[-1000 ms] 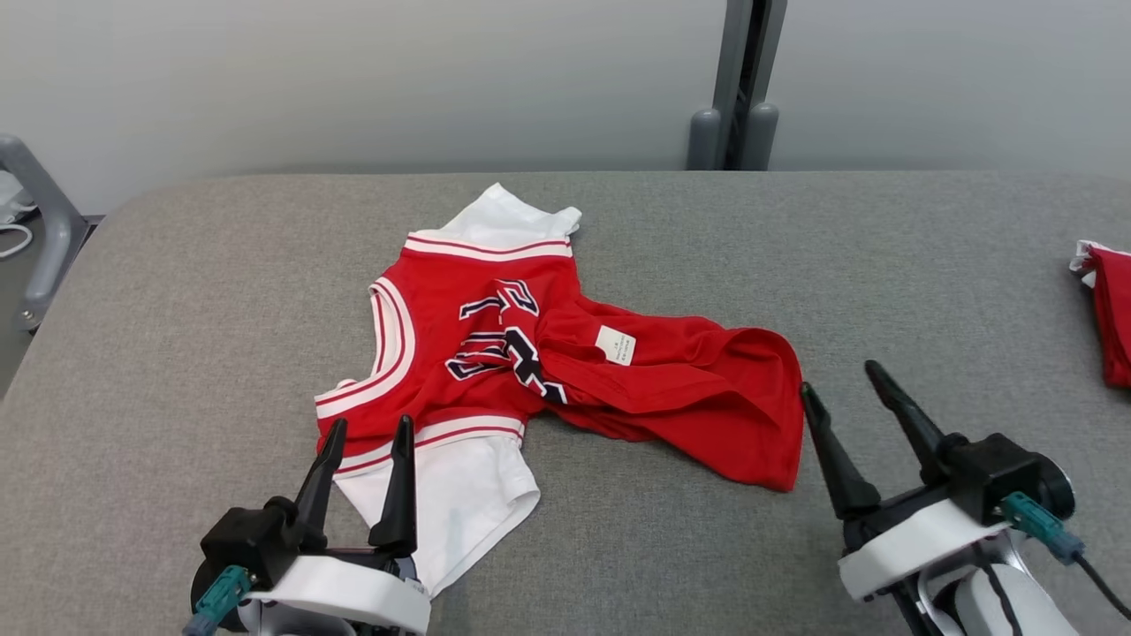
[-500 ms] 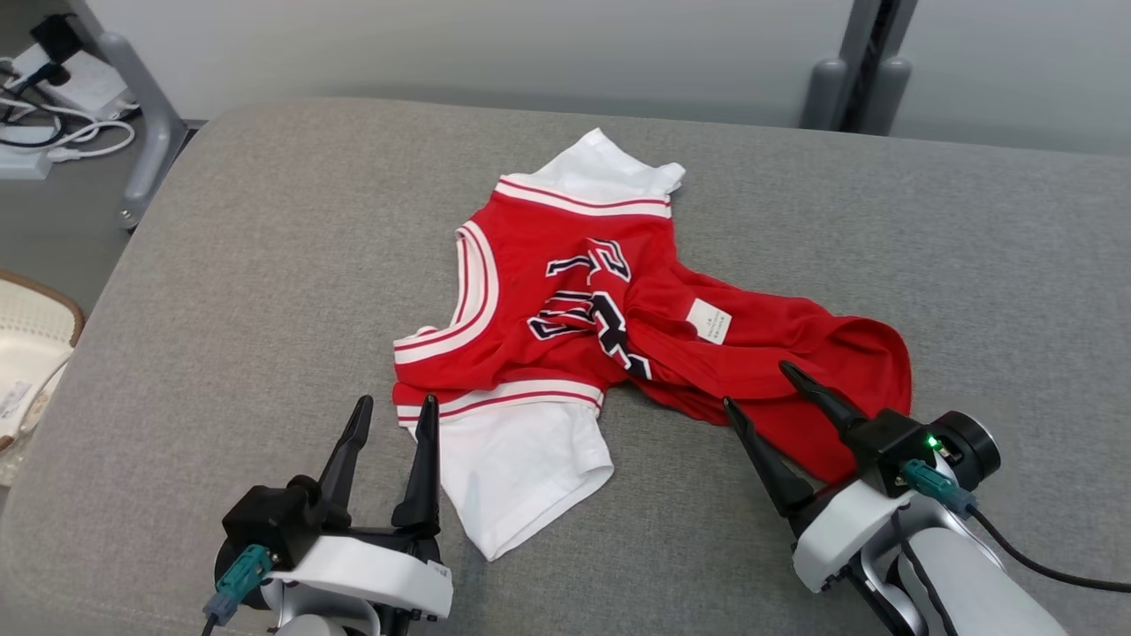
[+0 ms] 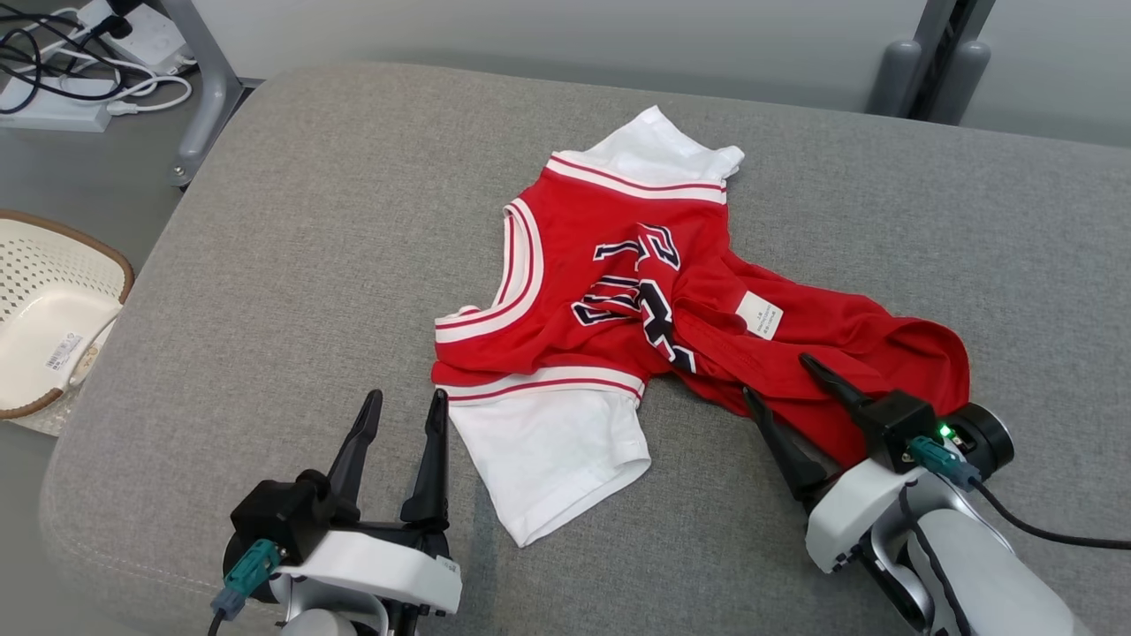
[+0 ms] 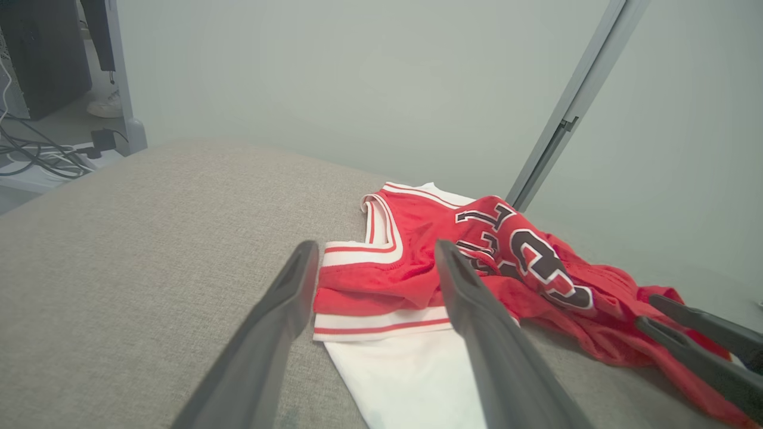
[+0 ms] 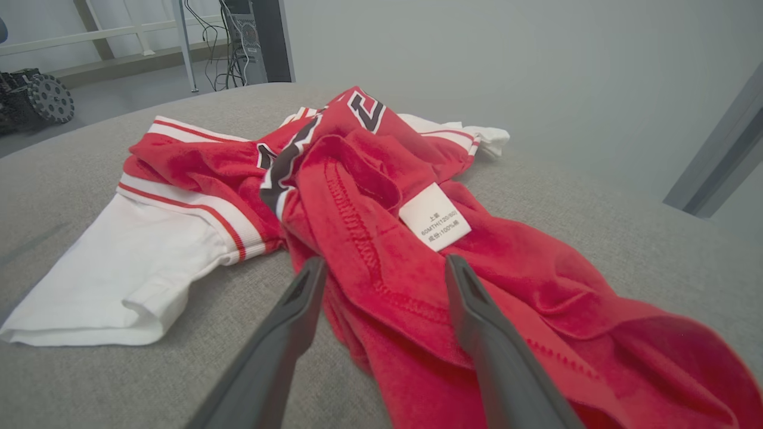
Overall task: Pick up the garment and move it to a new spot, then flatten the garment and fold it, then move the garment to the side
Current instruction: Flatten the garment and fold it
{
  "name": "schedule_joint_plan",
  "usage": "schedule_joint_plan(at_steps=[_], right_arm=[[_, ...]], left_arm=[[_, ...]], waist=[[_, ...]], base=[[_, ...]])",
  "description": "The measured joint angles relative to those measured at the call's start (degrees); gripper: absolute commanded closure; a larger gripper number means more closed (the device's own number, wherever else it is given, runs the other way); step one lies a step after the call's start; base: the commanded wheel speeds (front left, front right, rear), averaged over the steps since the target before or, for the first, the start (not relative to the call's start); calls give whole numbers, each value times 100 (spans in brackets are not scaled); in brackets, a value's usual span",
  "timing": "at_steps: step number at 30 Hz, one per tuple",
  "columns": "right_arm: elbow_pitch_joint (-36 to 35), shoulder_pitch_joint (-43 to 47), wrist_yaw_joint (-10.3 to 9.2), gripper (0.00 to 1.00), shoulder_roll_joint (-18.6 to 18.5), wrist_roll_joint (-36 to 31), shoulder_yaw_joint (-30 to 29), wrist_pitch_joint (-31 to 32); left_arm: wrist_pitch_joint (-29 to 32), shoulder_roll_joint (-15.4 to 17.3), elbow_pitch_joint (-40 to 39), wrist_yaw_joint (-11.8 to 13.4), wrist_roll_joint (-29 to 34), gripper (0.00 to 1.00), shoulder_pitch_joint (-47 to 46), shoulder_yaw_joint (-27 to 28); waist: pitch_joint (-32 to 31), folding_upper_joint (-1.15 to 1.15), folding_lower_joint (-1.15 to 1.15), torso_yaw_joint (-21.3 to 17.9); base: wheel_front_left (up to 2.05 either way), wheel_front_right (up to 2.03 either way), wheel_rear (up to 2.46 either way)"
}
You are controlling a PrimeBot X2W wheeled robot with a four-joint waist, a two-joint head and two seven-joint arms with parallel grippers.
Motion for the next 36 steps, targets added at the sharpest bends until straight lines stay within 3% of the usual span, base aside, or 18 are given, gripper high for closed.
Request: schedule_joint_plan(at_steps=[9,10,11,12,24,30,36], right_arm=[[156,-138,0,0,44,2,-127,0],[179,-154,0,16,45,3,-134,0],[208,-167,0,69,45,7,-135,0],[222,-177,0,97,45,9,-134,0],[-99,-202,0,100,46,250,-344,-2],[-390,-33,0,100,14,598,-961,-1],[-232,16,0,100,-93,1271,-1792,162]], left_arm=[[0,0,-41,36,-35,0,-100,-41],[0,0,-41,45,-35,0,-112,-43],[0,0,-41,46,-35,0,-123,-47],[0,0,-42,48,-36,0,-135,-51],[0,1,-11,58,-43,0,-158,9],[0,0,15,22,13,0,-74,132],[-1,-2,34,-30,55,0,-71,169]], waist=[[132,0,0,38],[144,0,0,42],[155,0,0,46],[164,0,0,50],[71,0,0,-46],[-101,0,0,-350],[-285,0,0,-809]], base=[[0,0,0],[0,0,0],[0,0,0],[0,0,0],[0,0,0],[0,0,0],[0,0,0]])
